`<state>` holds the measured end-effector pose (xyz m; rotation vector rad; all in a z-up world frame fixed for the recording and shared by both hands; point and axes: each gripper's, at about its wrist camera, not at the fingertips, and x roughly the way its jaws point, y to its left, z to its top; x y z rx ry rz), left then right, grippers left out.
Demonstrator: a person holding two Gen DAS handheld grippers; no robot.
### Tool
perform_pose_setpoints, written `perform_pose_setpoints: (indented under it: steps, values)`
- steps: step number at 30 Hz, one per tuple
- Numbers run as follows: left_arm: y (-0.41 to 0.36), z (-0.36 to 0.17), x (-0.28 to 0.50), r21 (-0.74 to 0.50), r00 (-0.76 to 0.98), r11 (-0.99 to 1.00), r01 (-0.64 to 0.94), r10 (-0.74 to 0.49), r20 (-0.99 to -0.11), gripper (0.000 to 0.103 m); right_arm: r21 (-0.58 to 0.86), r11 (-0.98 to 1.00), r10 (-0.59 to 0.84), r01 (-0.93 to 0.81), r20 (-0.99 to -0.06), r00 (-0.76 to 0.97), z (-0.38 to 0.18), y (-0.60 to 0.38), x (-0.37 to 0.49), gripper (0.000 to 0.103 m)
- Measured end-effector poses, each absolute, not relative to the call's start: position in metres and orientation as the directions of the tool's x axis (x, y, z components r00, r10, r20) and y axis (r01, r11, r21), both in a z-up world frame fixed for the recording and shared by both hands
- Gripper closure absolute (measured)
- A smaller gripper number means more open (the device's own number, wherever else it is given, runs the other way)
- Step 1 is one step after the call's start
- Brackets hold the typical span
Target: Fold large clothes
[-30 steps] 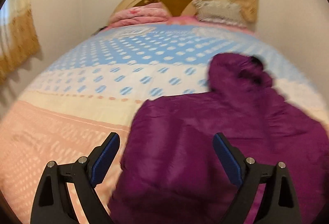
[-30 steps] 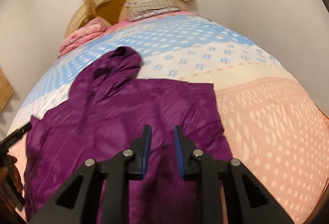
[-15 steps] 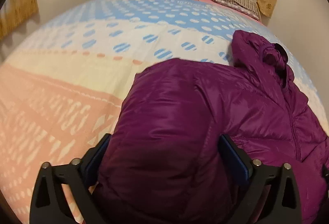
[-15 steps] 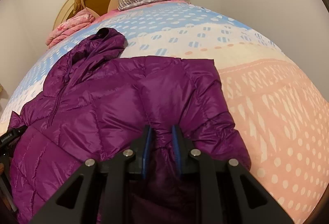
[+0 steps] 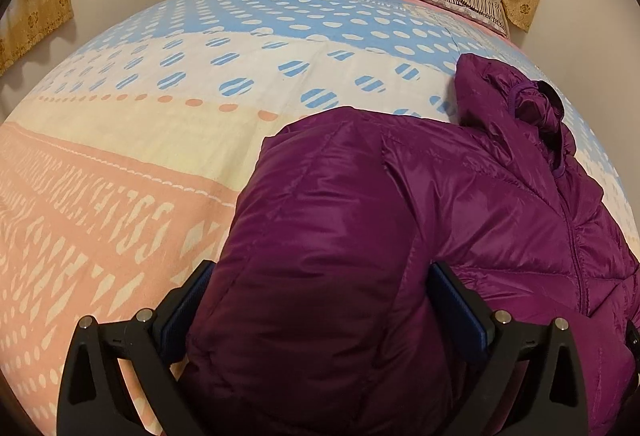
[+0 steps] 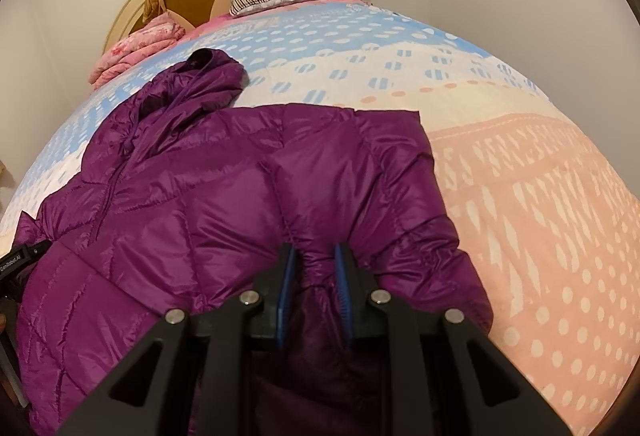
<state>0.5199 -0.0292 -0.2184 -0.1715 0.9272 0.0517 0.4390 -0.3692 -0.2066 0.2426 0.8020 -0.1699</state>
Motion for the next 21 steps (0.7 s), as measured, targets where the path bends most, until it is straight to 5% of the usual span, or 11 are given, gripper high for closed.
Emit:
perform_pose_setpoints:
  steps: [8,10,12,13,21]
  values:
    - [-0.025,-0.208,0.514,-0.112,0.584,0.989,-0.1,-0.033,-0.811,0.001,0.157,0.959,-0.047,0.235,-0.73,0.682,-0.206,-0.369,0.44,0.079]
    - [-0.022,-0.193,0.505,-0.084,0.589,0.992,-0.095,-0.012,-0.808,0.001,0.183,0.965,0.008,0.187,-0.735,0.678,-0.202,-0.368,0.441,0.065]
    - [-0.023,-0.166,0.495,-0.072,0.638,0.996,-0.045,-0.027,-0.77,0.001,0.187,0.978,0.082,0.09,-0.748,0.658,-0.188,-0.361,0.443,0.032]
    - [-0.025,-0.15,0.492,-0.052,0.672,0.999,-0.008,-0.033,-0.74,0.001,0.182,0.981,0.094,0.065,-0.744,0.662,-0.181,-0.359,0.442,0.028]
    - [-0.059,-0.107,0.554,0.025,0.723,0.996,0.088,-0.047,-0.69,0.001,0.136,0.989,0.14,-0.059,-0.733,0.665,-0.133,-0.353,0.506,0.028]
